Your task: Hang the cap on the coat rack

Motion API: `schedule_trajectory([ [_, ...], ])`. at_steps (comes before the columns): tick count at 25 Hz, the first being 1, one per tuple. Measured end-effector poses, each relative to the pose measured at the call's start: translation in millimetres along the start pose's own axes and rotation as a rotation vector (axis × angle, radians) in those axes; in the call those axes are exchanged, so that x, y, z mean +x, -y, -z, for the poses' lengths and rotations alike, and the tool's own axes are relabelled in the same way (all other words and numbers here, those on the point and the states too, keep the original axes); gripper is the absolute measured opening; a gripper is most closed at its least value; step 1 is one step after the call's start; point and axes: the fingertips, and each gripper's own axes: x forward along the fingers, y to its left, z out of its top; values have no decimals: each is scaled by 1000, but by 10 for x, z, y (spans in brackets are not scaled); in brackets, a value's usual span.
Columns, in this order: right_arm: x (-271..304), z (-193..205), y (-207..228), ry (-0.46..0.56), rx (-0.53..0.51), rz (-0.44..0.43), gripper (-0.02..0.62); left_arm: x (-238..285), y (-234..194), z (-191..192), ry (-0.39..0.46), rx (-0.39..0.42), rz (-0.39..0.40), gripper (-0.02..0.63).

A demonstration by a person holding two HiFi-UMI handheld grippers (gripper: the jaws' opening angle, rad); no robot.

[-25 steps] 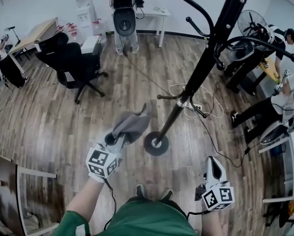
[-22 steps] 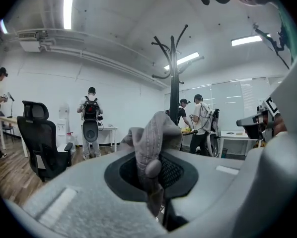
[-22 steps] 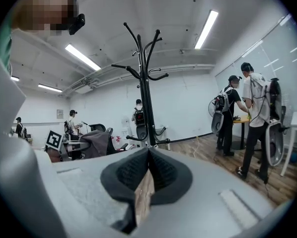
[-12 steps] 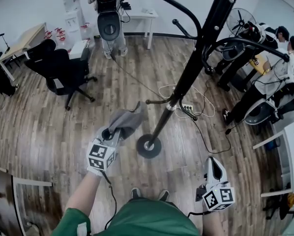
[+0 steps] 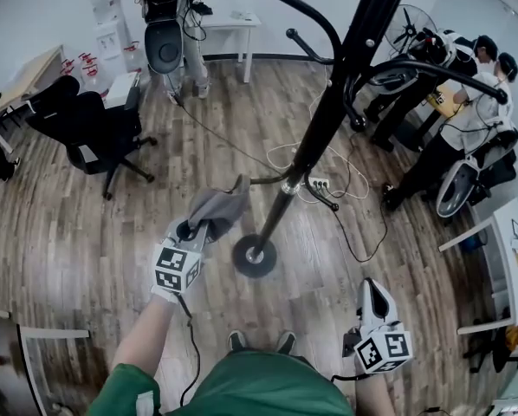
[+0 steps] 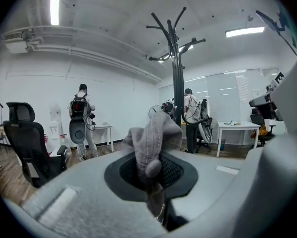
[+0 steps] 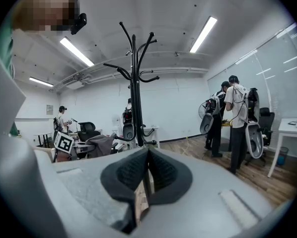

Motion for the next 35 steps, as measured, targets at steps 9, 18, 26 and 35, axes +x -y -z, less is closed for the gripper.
schedule_trajectory([
  [9, 23, 51, 18, -23, 11, 18, 2, 292, 74, 64, -18, 33, 49, 28],
  [18, 9, 112, 51, -34, 23, 39, 2, 588, 263, 197, -14, 28, 109, 28],
  [26, 11, 141, 115, -42, 39, 48, 2, 779, 416, 302, -23, 15, 133, 28],
  [35, -22, 138, 167, -43, 45, 44, 2, 954, 461, 518, -89, 5, 130, 29],
])
